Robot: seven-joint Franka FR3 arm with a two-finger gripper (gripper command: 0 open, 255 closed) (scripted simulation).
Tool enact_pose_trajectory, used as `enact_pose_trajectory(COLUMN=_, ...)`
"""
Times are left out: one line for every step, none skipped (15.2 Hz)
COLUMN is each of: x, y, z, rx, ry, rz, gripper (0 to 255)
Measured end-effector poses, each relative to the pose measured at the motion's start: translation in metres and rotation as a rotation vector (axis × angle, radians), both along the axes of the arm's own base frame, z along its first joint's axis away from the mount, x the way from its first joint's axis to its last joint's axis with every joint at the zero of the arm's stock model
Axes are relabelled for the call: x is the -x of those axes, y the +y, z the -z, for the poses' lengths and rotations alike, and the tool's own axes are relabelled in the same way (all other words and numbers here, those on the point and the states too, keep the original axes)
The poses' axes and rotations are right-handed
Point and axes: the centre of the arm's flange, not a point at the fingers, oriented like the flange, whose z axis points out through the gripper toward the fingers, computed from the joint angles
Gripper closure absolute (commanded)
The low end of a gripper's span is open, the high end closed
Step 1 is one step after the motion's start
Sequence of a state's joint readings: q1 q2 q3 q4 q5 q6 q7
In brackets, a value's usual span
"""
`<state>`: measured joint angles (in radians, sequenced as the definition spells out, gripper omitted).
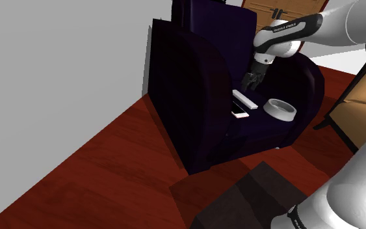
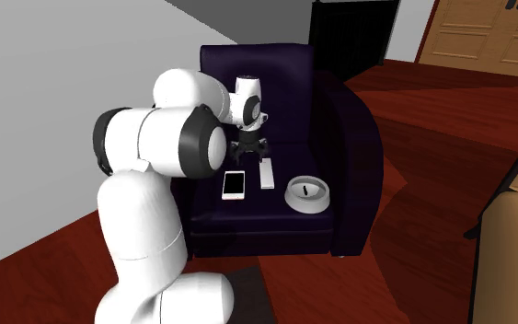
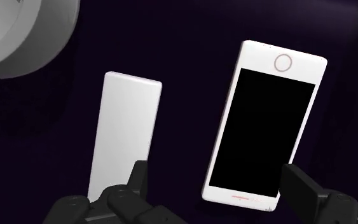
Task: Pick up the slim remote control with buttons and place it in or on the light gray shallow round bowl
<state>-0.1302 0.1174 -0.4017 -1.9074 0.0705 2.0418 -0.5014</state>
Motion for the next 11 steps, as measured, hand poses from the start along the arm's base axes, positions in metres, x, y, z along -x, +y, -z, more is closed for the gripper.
enact_pose_trajectory(x=-0.005, y=-0.009, z=0.005, rx=0.002, ry=0.003, rz=-0.001, gripper=0)
enact_pose_trajectory(x=-0.011, y=-0.018, z=0.009, rx=0.005, ry=0.005, rz=-0.002, gripper=0)
enact_pose_trajectory(x=-0.018, y=-0.029, z=0.018, rx=0.007, ry=0.007, rz=-0.002, gripper=0)
enact_pose_trajectory(x=-0.024, y=-0.041, z=0.024, rx=0.009, ry=0.011, rz=-0.003, gripper=0)
enact_pose_trajectory(x=-0.030, y=-0.050, z=0.031, rx=0.012, ry=0.014, rz=-0.003, gripper=0)
enact_pose_trajectory(x=-0.038, y=-0.059, z=0.035, rx=0.014, ry=0.017, rz=-0.004, gripper=0)
enact_pose_trajectory(x=-0.046, y=-0.066, z=0.042, rx=0.016, ry=0.019, rz=-0.005, gripper=0)
enact_pose_trajectory(x=-0.050, y=-0.075, z=0.049, rx=0.018, ry=0.022, rz=-0.006, gripper=0)
enact_pose_trajectory(x=-0.052, y=-0.079, z=0.054, rx=0.019, ry=0.023, rz=-0.006, gripper=0)
enact_pose_trajectory(x=-0.053, y=-0.082, z=0.059, rx=0.019, ry=0.024, rz=-0.007, gripper=0)
enact_pose_trajectory(x=-0.054, y=-0.083, z=0.064, rx=0.019, ry=0.024, rz=-0.007, gripper=0)
